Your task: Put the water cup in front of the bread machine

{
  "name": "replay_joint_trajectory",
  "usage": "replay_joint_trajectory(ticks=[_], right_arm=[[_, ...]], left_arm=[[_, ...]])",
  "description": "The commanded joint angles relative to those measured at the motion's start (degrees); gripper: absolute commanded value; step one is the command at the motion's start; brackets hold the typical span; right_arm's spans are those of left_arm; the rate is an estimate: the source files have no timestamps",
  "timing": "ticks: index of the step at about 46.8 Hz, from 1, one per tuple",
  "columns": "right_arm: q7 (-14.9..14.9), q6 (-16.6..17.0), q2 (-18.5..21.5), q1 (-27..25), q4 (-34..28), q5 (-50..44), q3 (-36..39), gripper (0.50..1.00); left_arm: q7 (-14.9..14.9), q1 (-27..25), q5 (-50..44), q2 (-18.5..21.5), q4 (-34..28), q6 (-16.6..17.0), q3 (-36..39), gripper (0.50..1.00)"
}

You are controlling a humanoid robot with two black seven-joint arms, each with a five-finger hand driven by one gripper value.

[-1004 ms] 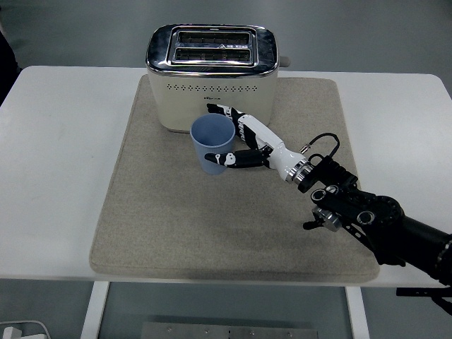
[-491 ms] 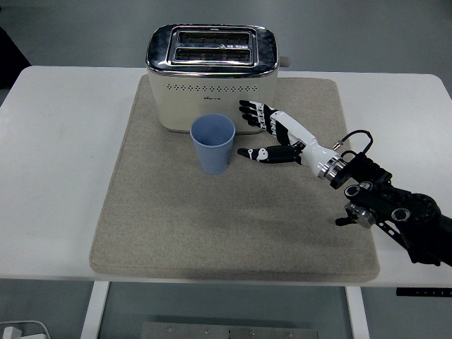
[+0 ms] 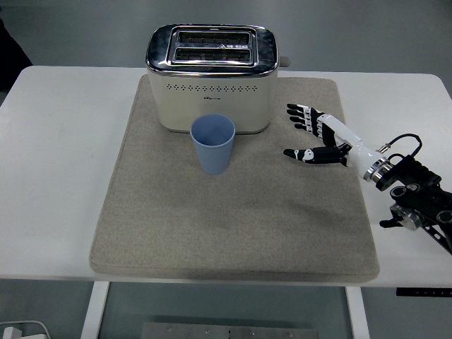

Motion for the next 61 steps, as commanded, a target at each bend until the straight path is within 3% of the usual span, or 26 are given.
replay_joint_trajectory(ticks=[1, 8, 17, 22, 33, 42, 61], right_arm=[[0.00, 0.09, 0.34, 0.09, -1.11, 0.74, 2.04, 0.930], [0.00, -0.35, 1.39, 0.70, -4.80, 3.19, 4.50, 0.930], [0.00, -0.17, 6.40, 3.95, -13.93, 13.47, 5.56, 0.930], [-3.79, -0.44, 8.86, 5.97, -17.81, 19.01, 5.56, 0.930], [-5.38, -0.61, 10.10, 8.43, -18.43, 20.34, 5.56, 0.930], [-11.27, -0.53, 11.85, 10.55, -20.27, 20.34, 5.56, 0.930], [-11.44, -0.26, 13.44, 10.81, -20.45, 20.34, 5.65, 0.930]], left_arm=[[0.00, 0.00, -0.01, 0.00, -0.04, 0.02, 0.00, 1.000], [0.00, 0.00, -0.01, 0.00, -0.04, 0.02, 0.00, 1.000], [0.00, 0.00, -0.01, 0.00, 0.05, 0.02, 0.00, 1.000], [0.00, 0.00, -0.01, 0.00, 0.05, 0.02, 0.00, 1.000], [0.00, 0.00, -0.01, 0.00, 0.05, 0.02, 0.00, 1.000], [0.00, 0.00, -0.01, 0.00, 0.05, 0.02, 0.00, 1.000], [0.00, 0.00, -0.01, 0.00, 0.05, 0.02, 0.00, 1.000]])
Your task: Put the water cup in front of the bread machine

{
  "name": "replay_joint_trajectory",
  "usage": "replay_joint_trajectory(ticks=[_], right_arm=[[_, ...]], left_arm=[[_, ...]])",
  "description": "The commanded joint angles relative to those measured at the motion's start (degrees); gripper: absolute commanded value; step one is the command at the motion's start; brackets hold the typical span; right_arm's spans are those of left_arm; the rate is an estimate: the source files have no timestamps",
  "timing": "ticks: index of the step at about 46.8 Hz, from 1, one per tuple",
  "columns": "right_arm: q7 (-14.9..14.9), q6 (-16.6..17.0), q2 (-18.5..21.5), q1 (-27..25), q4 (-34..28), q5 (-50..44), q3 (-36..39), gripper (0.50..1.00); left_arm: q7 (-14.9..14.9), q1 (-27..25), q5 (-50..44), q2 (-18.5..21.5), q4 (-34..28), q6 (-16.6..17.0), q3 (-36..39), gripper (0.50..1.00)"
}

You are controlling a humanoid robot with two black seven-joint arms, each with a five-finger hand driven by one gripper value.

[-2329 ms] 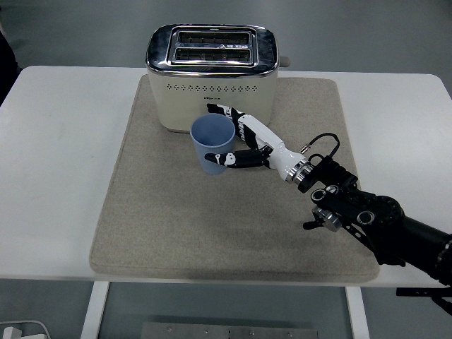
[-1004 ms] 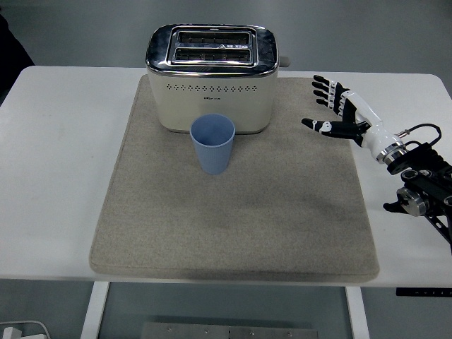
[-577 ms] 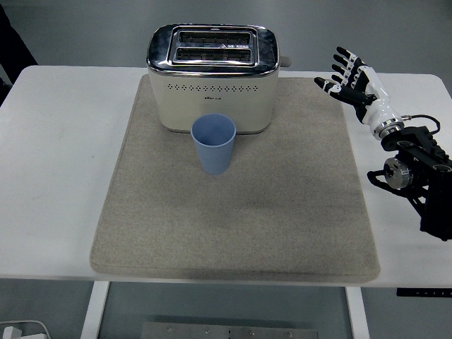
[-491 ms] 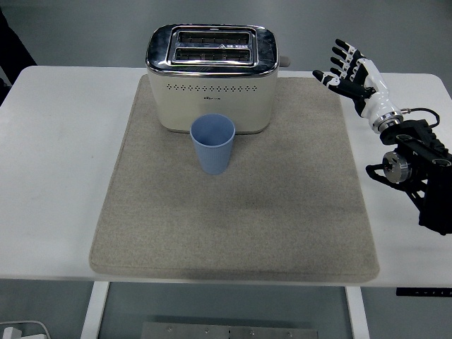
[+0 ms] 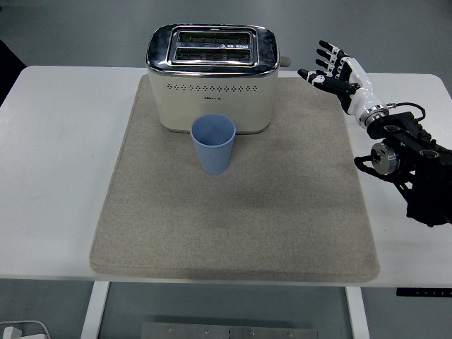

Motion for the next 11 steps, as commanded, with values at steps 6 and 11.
replay_joint_trajectory(ticks=[6, 11], right_arm=[[-0.01, -0.01, 0.55, 0.03, 0.01, -0.04, 0.00, 0.930], [-0.01, -0.01, 0.81, 0.03, 0.01, -0.21, -0.09, 0.930]], left_arm=[[0.00, 0.01, -0.01, 0.00, 0.01, 0.02, 0.00, 1.000], [0.00, 0.01, -0.01, 0.00, 0.01, -0.07, 0.00, 1.000]])
